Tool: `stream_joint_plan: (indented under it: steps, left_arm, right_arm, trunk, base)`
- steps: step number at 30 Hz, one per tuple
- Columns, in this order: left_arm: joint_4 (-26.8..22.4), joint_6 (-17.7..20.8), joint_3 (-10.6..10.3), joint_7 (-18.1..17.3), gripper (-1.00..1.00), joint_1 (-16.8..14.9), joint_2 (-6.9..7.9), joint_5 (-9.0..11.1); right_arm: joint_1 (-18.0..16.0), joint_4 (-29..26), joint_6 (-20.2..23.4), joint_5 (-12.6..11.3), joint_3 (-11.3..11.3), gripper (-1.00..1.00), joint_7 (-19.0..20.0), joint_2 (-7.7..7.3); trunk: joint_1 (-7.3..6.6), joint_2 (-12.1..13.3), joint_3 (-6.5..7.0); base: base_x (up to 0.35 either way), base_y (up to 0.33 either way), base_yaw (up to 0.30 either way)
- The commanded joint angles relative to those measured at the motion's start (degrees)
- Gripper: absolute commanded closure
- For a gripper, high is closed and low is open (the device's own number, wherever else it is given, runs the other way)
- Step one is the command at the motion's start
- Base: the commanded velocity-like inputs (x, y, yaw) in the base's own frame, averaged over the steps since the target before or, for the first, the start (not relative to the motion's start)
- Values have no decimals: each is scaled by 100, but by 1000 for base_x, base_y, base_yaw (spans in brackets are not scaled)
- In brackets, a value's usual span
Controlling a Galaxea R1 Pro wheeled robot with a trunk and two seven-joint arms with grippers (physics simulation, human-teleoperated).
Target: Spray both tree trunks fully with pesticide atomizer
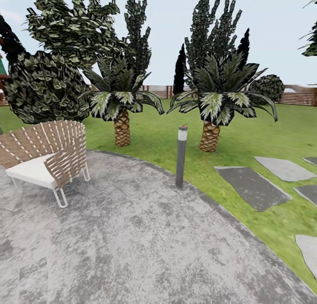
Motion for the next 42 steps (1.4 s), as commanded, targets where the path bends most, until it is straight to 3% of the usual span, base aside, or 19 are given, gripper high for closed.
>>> stream_joint_plan:
  steps: [1,23,42]
  left_arm:
    - [0,0,0,0,-100,0,0,0]
    - [-26,8,0,-8,-100,-9,0,-2]
    - [-54,13,11,70,-100,-7,-5,0]
  right_arm:
    - [0,0,0,0,0,-100,0,0]
    - [0,-8,0,0,0,-100,-2,0]
    - [0,-8,0,0,8,-100,18,8]
  trunk:
    - [23,-42,-21]
    - [67,-122,-130]
    - [67,-122,-261]
  base:
    - [0,0,-300]
    - [0,0,-295]
    - [0,0,-212]
